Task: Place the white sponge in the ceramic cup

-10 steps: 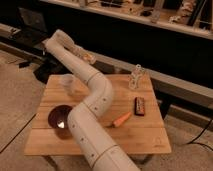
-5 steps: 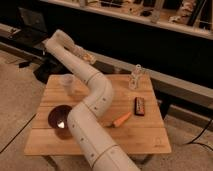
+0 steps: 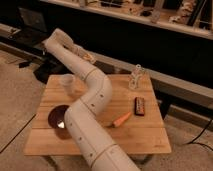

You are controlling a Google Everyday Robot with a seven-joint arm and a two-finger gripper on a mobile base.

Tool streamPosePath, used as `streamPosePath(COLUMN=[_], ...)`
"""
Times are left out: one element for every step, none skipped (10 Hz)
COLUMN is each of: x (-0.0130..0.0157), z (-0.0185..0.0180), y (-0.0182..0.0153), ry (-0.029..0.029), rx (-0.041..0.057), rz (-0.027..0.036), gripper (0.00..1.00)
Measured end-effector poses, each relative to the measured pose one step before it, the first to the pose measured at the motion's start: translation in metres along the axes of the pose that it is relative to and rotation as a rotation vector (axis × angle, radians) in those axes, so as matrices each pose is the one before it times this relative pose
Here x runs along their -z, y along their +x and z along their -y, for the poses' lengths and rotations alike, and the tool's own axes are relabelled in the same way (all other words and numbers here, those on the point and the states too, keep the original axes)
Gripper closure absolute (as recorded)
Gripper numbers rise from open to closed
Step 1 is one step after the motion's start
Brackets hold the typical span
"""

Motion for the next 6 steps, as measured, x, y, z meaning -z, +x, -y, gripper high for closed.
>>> streamPosePath(x=[0.00495,0.01504,0.01198,0.0141,0.01254,0.02211], z=[0.00368,0.0117,0.00928,0.01081,0.00925,0.01432], y=[0.00076,0.00301,0.00219,0.00311,0.00285,0.00769], ry=[0.00001,-0.00028,0.00124,0.00009,0.00033,0.00019], rx=[-0.00067,0.00207,0.00008,0.00052,-0.0004,0.00104], rz=[0.00044,-0.00084,0.0005,-0.00068,0.00165,-0.00122], gripper=[1.0,1.0,1.0,1.0,1.0,1.0])
